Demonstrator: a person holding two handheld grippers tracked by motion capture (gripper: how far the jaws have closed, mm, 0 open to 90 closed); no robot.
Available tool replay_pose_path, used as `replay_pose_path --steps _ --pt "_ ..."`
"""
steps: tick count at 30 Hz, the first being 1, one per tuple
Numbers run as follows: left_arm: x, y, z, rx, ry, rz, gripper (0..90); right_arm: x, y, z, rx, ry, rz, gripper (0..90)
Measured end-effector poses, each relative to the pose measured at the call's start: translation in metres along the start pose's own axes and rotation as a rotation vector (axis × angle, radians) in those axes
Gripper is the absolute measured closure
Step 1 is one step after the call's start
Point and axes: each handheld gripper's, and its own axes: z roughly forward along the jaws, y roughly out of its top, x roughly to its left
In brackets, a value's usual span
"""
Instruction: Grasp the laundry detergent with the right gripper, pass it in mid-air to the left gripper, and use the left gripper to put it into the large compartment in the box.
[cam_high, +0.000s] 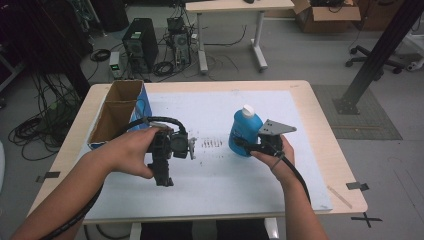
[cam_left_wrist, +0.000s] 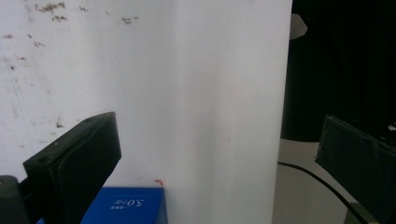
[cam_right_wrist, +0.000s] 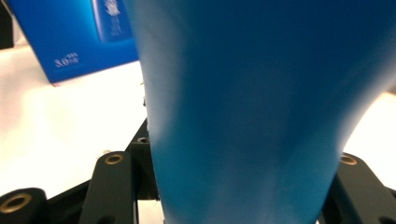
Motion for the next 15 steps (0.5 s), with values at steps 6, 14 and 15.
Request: replay_pose_path --steps 6,14,15 --pt "0.003 0.005 -0.009 0.000 0.006 0.004 0.2 0.004 0.026 -0.022 0.009 0.053 -0.041 44.2" --pt "0.007 0.016 -0.025 0.004 0.028 0.017 0.2 0.010 0.046 -0.044 0.027 0.122 -0.094 44.3" --pt "0.007 0.017 -0.027 0.004 0.031 0.020 0.2 0.011 0.047 -0.045 0.029 0.133 -0.099 44.3"
